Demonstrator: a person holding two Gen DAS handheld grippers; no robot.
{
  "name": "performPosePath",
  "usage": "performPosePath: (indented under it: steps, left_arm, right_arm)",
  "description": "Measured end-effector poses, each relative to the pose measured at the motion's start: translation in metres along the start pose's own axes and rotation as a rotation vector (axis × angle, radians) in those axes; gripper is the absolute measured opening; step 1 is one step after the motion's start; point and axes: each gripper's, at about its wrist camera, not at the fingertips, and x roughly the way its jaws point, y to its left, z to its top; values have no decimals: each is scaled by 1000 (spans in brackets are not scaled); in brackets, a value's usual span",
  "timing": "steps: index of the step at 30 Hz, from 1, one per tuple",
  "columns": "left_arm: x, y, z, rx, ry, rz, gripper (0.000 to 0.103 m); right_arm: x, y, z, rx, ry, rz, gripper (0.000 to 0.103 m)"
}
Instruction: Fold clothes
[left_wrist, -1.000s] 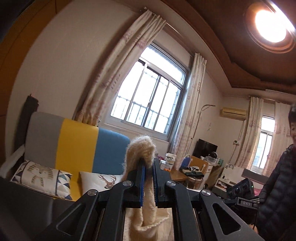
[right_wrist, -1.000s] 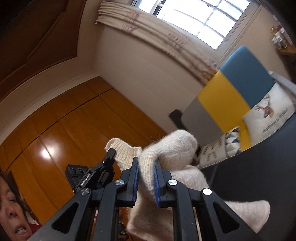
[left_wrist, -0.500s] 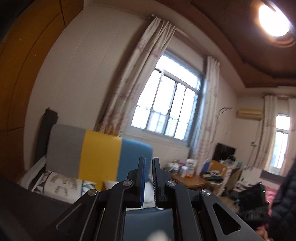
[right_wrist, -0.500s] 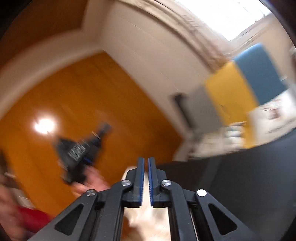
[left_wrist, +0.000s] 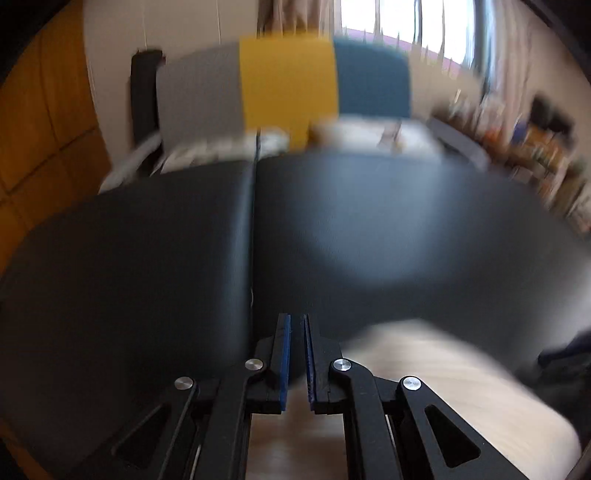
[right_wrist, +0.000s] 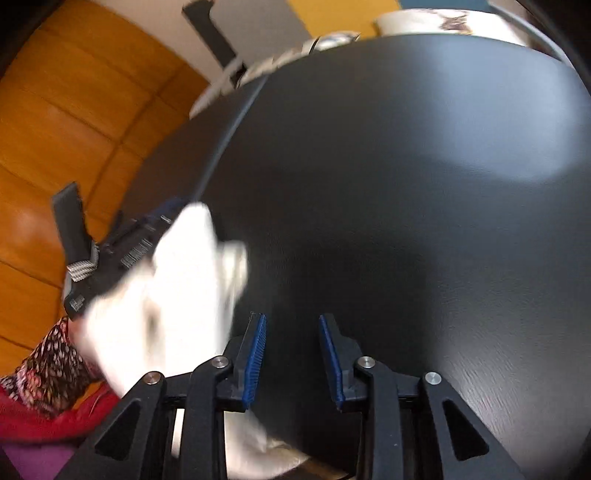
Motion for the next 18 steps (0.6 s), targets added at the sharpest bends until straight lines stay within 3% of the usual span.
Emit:
performPosePath:
  steps: [2, 6, 10, 13, 14, 15, 18]
  left_arm:
    - [7, -6, 0, -2, -48, 45, 7]
    - [34, -30, 1, 113, -19, 129, 7]
    - [49, -48, -2, 190, -33, 170, 3]
    - [53, -51, -6, 188, -33, 167, 3]
    - [55, -52, -7, 187, -33, 166, 3]
    - [55, -53, -8, 185, -33, 163, 3]
    - [54, -43, 0, 126, -2, 99, 6]
  right_arm:
    - [7, 9, 4, -51, -12, -10, 31]
    - [-14, 28, -11, -156, -33, 137, 31]
    - [-7, 56, -45, -253, 96, 119, 38]
    - [23, 57, -60, -195, 162, 128, 44]
    - [28, 57, -58, -168, 123, 137, 41]
    - [30, 56, -53, -127, 80, 157, 22]
    - [31, 58, -26, -94, 14, 188, 12]
